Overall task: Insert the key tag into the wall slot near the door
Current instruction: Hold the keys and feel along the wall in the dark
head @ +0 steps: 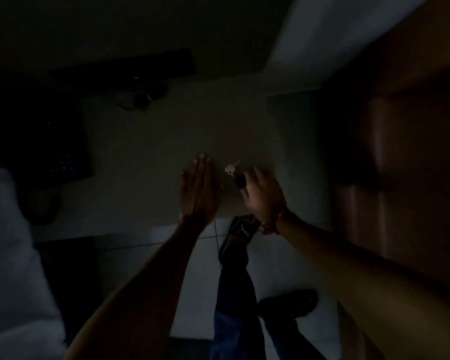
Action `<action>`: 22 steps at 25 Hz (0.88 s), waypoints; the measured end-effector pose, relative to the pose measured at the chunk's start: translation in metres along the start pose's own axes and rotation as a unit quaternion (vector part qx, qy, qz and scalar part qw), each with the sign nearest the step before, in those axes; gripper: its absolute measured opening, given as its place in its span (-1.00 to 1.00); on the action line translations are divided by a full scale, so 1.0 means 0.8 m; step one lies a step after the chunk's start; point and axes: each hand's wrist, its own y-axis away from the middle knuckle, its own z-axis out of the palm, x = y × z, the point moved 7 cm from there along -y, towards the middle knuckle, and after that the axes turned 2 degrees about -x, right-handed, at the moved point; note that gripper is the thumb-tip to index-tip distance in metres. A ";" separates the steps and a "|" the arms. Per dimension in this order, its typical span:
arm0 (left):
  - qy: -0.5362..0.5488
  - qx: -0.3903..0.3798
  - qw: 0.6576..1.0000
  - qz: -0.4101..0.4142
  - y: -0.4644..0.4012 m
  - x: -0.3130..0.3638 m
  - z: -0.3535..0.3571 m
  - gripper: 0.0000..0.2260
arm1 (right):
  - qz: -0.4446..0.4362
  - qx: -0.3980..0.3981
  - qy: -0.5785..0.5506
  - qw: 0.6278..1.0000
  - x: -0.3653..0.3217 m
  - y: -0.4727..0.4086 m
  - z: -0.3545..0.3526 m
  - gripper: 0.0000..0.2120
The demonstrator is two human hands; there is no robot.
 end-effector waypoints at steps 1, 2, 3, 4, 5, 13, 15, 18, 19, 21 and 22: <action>-0.008 0.003 1.000 -0.002 -0.001 -0.001 0.005 -0.36 | 0.007 0.018 0.010 1.000 -0.002 -0.008 0.002 -0.52; -0.010 0.000 1.000 -0.006 -0.002 -0.002 0.006 -0.35 | 0.019 0.047 0.005 0.999 -0.002 -0.014 -0.001 -0.53; -0.014 -0.001 1.000 -0.006 -0.002 -0.003 0.009 -0.34 | 0.025 0.064 0.008 0.998 -0.002 -0.019 0.000 -0.55; -0.013 -0.006 1.000 -0.003 -0.003 -0.005 0.013 -0.34 | 0.022 0.076 0.008 0.997 -0.005 -0.024 -0.001 -0.56; -0.011 -0.003 1.000 -0.002 -0.003 -0.005 0.017 -0.33 | 0.020 0.084 0.000 0.996 -0.007 -0.027 0.000 -0.57; -0.012 0.042 0.999 0.001 -0.001 -0.009 0.030 -0.32 | 0.003 0.098 -0.093 0.991 -0.009 -0.032 0.014 -0.74; -0.012 0.035 0.999 0.001 0.000 -0.009 0.030 -0.32 | 0.026 0.079 -0.125 0.989 -0.004 -0.033 0.017 -0.78; 0.001 0.029 1.000 0.000 0.000 -0.008 0.026 -0.31 | 0.046 0.058 -0.178 0.981 0.001 -0.026 0.018 -0.81; 0.006 0.021 1.000 0.003 0.000 -0.008 0.023 -0.31 | 0.050 0.066 -0.191 0.978 0.002 -0.021 0.013 -0.80; 0.016 0.002 1.000 0.009 0.001 -0.007 0.016 -0.32 | 0.048 0.095 -0.207 0.972 0.007 -0.005 -0.005 -0.80; 0.021 -0.007 1.000 0.009 0.003 -0.007 0.010 -0.33 | 0.044 0.109 -0.218 0.969 0.009 0.003 -0.016 -0.79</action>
